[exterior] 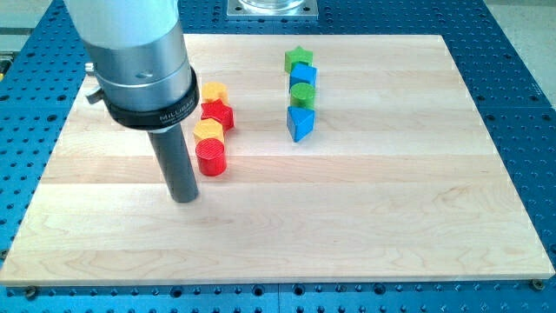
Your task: Push the heart to the bottom left of the red star
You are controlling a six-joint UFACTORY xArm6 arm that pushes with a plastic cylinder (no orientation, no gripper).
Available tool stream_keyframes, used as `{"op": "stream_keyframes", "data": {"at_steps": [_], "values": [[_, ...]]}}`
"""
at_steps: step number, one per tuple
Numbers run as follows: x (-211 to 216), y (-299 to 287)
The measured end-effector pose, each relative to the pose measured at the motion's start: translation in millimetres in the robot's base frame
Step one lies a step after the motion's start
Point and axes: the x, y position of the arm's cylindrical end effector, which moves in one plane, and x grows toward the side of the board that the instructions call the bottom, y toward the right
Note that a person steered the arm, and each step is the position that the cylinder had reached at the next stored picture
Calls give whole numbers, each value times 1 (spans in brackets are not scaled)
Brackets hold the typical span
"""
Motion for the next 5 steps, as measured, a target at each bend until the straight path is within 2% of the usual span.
{"op": "stream_keyframes", "data": {"at_steps": [3,4,5], "values": [[-87,2],[-89,2],[-108,-19]]}}
